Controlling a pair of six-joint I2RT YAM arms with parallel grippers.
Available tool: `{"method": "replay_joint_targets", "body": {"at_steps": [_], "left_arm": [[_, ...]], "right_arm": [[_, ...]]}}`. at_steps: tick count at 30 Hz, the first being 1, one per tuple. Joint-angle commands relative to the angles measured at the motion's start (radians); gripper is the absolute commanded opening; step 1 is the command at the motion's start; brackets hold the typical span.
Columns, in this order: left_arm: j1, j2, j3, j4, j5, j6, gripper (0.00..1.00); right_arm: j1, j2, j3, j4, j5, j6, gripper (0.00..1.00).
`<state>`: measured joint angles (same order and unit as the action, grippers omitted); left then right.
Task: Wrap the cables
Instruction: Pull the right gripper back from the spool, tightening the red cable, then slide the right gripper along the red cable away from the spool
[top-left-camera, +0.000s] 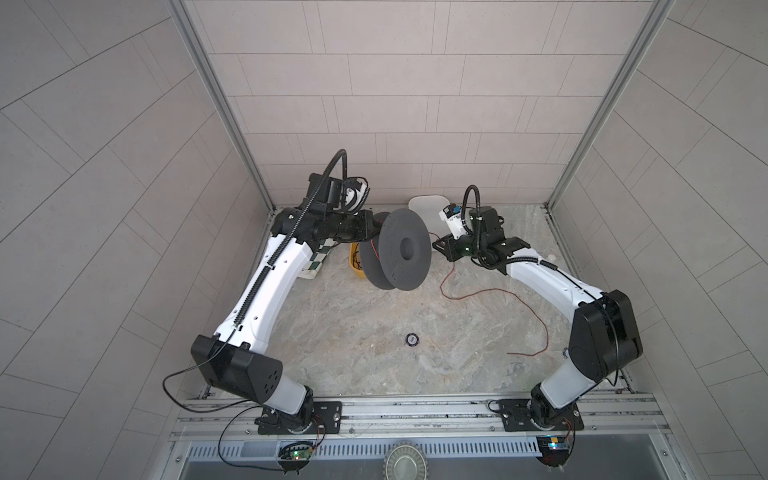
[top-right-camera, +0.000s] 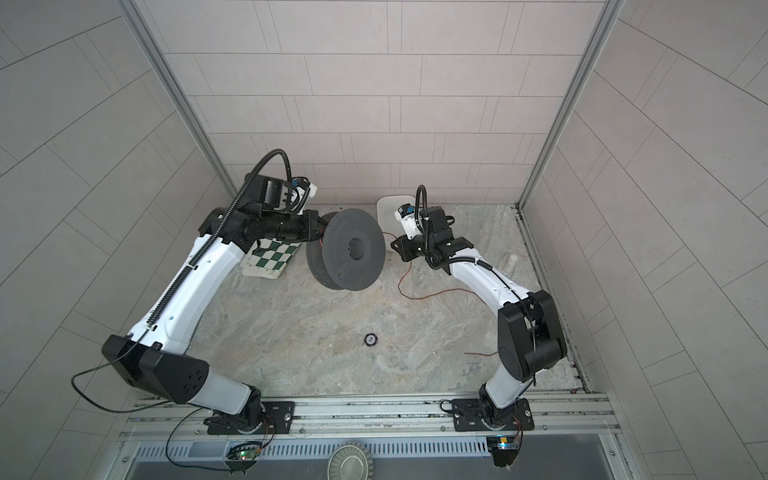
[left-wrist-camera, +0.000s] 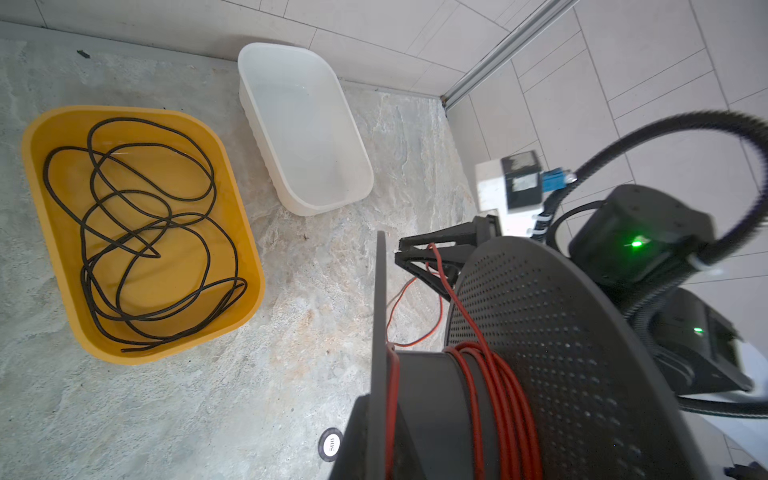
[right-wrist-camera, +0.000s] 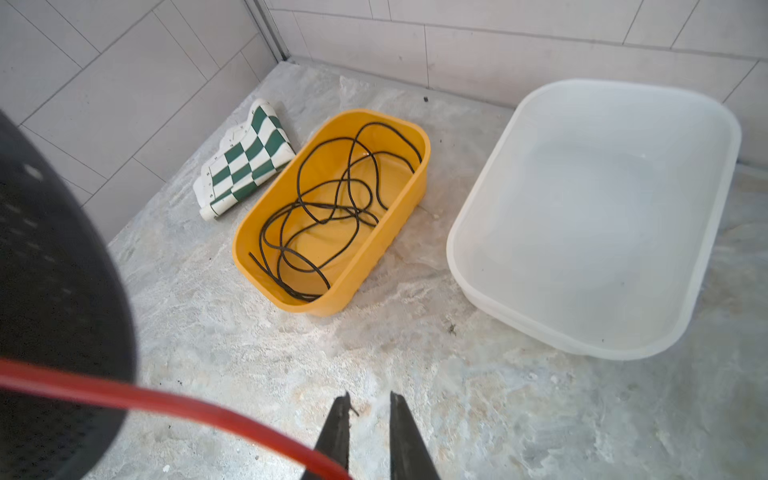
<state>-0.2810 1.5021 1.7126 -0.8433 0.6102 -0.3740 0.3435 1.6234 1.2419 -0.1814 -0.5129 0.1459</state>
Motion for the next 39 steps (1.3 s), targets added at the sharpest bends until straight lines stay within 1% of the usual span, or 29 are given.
{"method": "replay_joint_targets", "body": {"at_steps": [1,3,7,13,14,16,17,28,34,39], "left_arm": [[0.012,-0.053,0.053,0.042,0.071,-0.037,0.0],[0.021,-0.054,0.058,0.037,0.071,-0.042,0.0],[0.056,-0.063,0.057,0.058,0.077,-0.079,0.0],[0.07,-0.062,0.056,0.088,0.1,-0.109,0.0],[0.07,-0.061,0.056,0.091,0.103,-0.111,0.0],[0.074,-0.062,0.056,0.096,0.102,-0.118,0.0],[0.075,-0.06,0.056,0.099,0.102,-0.121,0.0],[0.094,-0.053,0.058,0.126,0.105,-0.151,0.0],[0.102,-0.058,0.04,0.159,0.1,-0.183,0.0],[0.106,-0.063,0.027,0.174,0.099,-0.193,0.0]], "right_arm": [[-0.007,0.0,-0.031,0.054,-0.029,0.051,0.18],[-0.01,-0.005,-0.055,0.07,-0.039,0.061,0.19],[-0.009,-0.016,-0.093,0.084,-0.052,0.073,0.31],[-0.01,-0.021,-0.144,0.12,-0.07,0.105,0.44],[-0.011,-0.02,-0.149,0.122,-0.068,0.108,0.47],[-0.01,-0.023,-0.161,0.124,-0.068,0.118,0.57],[-0.01,-0.027,-0.167,0.127,-0.067,0.127,0.6],[-0.011,-0.109,-0.293,0.204,-0.103,0.136,0.7],[-0.009,-0.16,-0.363,0.255,-0.121,0.151,0.73],[-0.01,-0.206,-0.41,0.291,-0.113,0.154,0.73]]}}
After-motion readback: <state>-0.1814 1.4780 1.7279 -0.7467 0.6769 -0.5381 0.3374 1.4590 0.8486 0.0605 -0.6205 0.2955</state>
